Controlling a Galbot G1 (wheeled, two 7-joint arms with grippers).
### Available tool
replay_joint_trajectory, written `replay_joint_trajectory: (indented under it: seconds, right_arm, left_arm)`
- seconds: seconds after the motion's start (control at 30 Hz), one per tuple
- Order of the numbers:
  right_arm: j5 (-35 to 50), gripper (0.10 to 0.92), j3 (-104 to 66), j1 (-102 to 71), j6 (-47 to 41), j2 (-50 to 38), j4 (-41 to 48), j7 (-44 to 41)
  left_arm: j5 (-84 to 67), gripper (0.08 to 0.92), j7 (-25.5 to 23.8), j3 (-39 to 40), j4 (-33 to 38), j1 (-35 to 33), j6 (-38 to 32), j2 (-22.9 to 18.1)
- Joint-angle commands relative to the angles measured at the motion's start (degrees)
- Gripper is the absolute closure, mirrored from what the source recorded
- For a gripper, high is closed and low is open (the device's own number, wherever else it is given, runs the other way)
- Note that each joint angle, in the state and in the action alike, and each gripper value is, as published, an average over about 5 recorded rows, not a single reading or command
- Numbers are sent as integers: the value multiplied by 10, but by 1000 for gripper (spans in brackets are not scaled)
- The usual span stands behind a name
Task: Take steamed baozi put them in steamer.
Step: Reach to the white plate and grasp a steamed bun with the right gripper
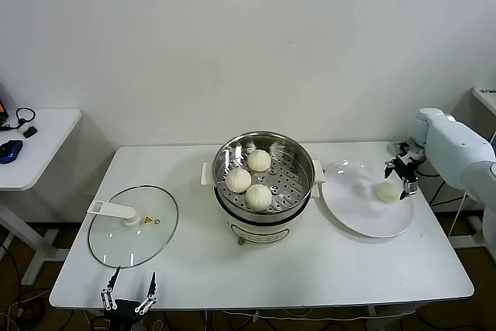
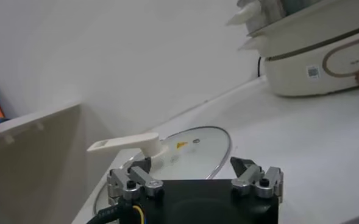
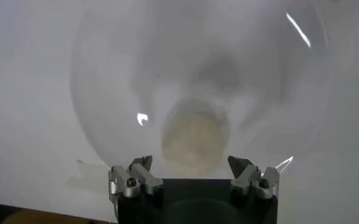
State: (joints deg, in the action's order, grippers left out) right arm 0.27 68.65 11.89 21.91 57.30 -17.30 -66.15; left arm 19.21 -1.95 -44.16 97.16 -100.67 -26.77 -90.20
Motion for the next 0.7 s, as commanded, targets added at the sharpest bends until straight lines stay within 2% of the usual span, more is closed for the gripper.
replay_joint_trajectory:
  seconds: [0.03,0.43,0.7]
  right_arm:
    - [-32,203,-55,-23,21,23,60,1]
    - [-70,211,-96,-34,44,40,91,9]
    - [-75,318,-99,-32,49,44,94,15]
  left_arm:
    - [2,177,0,0,1,-1,-1,0]
    - [3,177,1,0,1,-1,-2,-1]
    - [3,177,1,1,0,0,-3,-2]
